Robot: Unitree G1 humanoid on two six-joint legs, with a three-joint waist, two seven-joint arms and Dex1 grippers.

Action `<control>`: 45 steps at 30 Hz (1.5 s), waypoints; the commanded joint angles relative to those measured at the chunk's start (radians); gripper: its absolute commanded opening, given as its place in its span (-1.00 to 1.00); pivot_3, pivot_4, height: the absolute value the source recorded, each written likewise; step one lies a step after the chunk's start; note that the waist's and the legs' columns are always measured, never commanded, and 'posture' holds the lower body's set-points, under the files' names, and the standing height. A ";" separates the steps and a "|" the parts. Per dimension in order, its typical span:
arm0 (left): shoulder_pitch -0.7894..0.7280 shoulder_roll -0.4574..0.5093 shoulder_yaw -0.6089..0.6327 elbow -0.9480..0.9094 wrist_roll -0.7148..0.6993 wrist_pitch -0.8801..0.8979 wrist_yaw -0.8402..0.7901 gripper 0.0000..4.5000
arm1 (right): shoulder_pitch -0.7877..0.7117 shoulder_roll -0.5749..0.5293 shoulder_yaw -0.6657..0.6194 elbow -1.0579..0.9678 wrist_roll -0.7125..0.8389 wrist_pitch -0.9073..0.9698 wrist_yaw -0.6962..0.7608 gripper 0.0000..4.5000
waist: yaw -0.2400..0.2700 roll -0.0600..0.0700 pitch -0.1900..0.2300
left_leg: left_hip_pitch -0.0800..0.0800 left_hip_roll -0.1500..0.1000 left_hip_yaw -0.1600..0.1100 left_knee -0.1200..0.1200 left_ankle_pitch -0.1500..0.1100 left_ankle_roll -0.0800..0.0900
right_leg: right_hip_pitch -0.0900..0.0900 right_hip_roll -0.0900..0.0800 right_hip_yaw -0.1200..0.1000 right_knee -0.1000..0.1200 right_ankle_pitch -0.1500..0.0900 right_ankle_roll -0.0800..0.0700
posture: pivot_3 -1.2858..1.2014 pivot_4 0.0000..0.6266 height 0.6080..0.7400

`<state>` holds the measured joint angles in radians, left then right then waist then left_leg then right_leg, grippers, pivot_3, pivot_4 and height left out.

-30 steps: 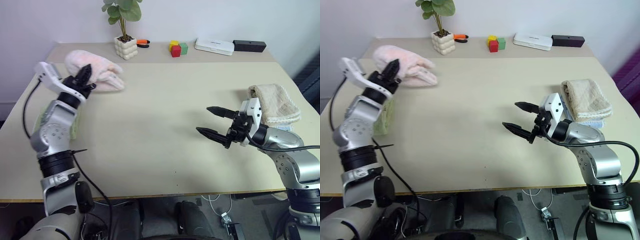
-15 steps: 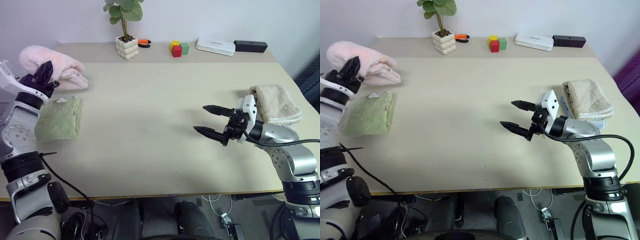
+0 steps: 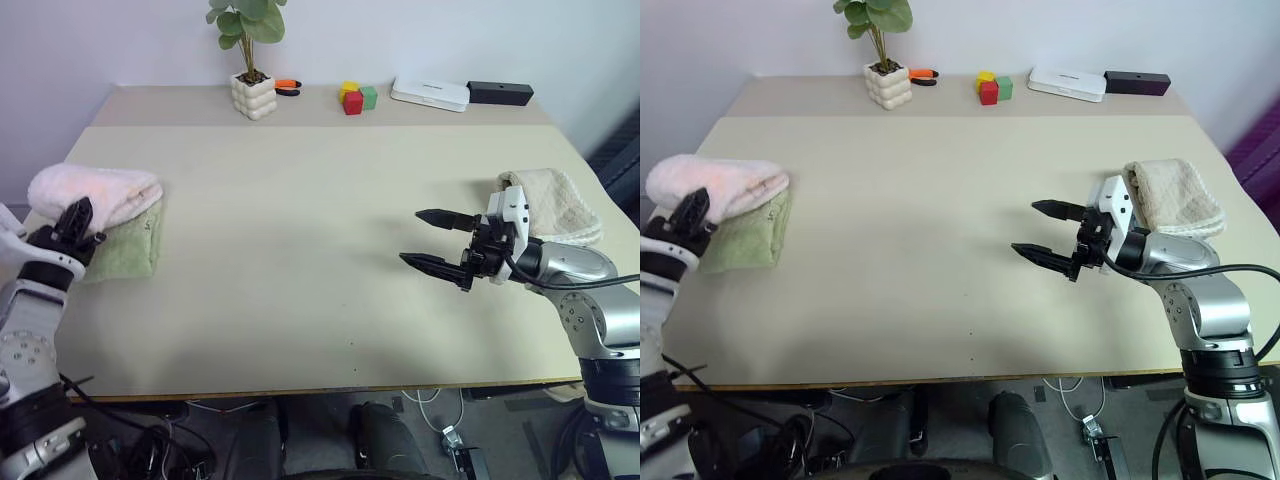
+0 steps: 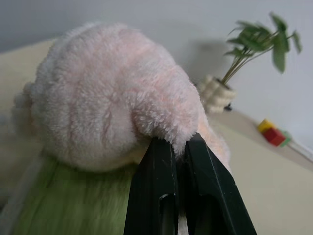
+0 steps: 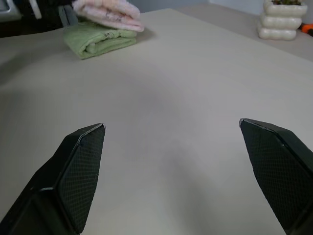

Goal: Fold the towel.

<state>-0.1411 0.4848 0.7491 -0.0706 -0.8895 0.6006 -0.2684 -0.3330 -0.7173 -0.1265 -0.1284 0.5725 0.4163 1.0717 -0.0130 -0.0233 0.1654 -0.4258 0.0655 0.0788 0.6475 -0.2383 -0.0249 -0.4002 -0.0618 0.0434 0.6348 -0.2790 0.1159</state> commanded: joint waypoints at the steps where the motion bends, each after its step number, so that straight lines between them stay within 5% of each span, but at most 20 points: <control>1: 0.062 -0.019 0.032 -0.094 -0.055 0.028 0.042 -0.99 | -0.023 -0.002 -0.011 -0.010 0.013 -0.003 0.009 1.00 | 0.001 0.000 0.000 | 0.000 0.000 0.000 0.000 0.000 0.000 | 0.000 0.000 0.000 0.000 0.000 0.000 | 0.03 -0.52 0.92; 12: 0.178 -0.092 0.035 -0.174 -0.162 0.046 0.145 -0.99 | -0.019 0.016 -0.005 -0.016 0.017 0.001 0.008 1.00 | 0.000 0.000 0.000 | 0.000 0.000 0.000 0.000 0.000 0.000 | 0.000 -0.001 0.000 0.000 -0.002 -0.005 | 0.03 -0.52 0.92; 15: 0.200 -0.096 0.019 -0.189 -0.163 0.037 0.143 -0.57 | -0.017 0.021 -0.010 -0.011 0.018 0.002 0.002 1.00 | 0.000 0.000 0.000 | 0.000 0.000 0.000 0.000 0.000 0.000 | 0.000 -0.001 0.000 -0.001 -0.002 -0.005 | 0.03 -0.52 0.92; 22: 0.293 -0.104 0.076 -0.199 -0.220 0.030 0.125 0.96 | -0.024 0.033 -0.027 -0.005 0.043 0.030 -0.007 1.00 | -0.001 0.000 0.000 | 0.000 0.000 0.001 0.000 0.000 0.000 | 0.000 -0.002 0.000 -0.001 -0.002 -0.006 | 0.03 -0.52 0.92; 29: 0.482 -0.118 0.080 -0.280 -0.392 0.067 -0.028 0.99 | -0.020 0.037 -0.025 -0.008 0.043 0.026 -0.008 1.00 | -0.003 -0.001 0.000 | 0.000 0.001 0.000 -0.001 -0.001 0.000 | -0.003 -0.003 0.001 -0.002 -0.002 -0.007 | 0.03 -0.52 0.92; 35: 0.582 -0.058 -0.077 -0.472 -0.320 0.059 -0.237 0.99 | -0.020 0.050 -0.075 -0.047 0.148 0.063 0.012 1.00 | 0.000 0.000 0.000 | -0.001 0.001 0.000 -0.001 -0.003 -0.002 | -0.006 -0.007 0.001 -0.004 -0.002 -0.009 | 0.03 -0.52 0.92; 40: 0.508 0.018 -0.245 -0.529 -0.148 0.006 -0.297 0.99 | 0.001 0.040 -0.099 -0.090 0.204 0.084 0.027 1.00 | -0.003 0.000 -0.001 | -0.001 0.000 0.002 -0.002 -0.004 -0.001 | -0.003 -0.011 0.002 -0.005 -0.002 -0.010 | 0.03 -0.52 0.92; 45: 0.253 0.046 -0.377 -0.408 -0.022 -0.032 -0.286 0.99 | 0.015 0.022 -0.099 -0.121 0.215 0.097 0.027 1.00 | 0.002 0.001 -0.001 | -0.001 -0.001 0.002 -0.001 -0.002 0.002 | -0.003 -0.008 0.002 -0.005 -0.002 -0.010 | 0.03 -0.52 0.92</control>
<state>0.1477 0.5196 0.3926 -0.4958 -0.9613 0.6040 -0.5614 -0.3148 -0.6802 -0.2021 -0.2135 0.7757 0.5199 1.0956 -0.0107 -0.0223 0.1649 -0.4267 0.0643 0.0805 0.6463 -0.2402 -0.0226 -0.4029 -0.0697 0.0448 0.6305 -0.2808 0.1062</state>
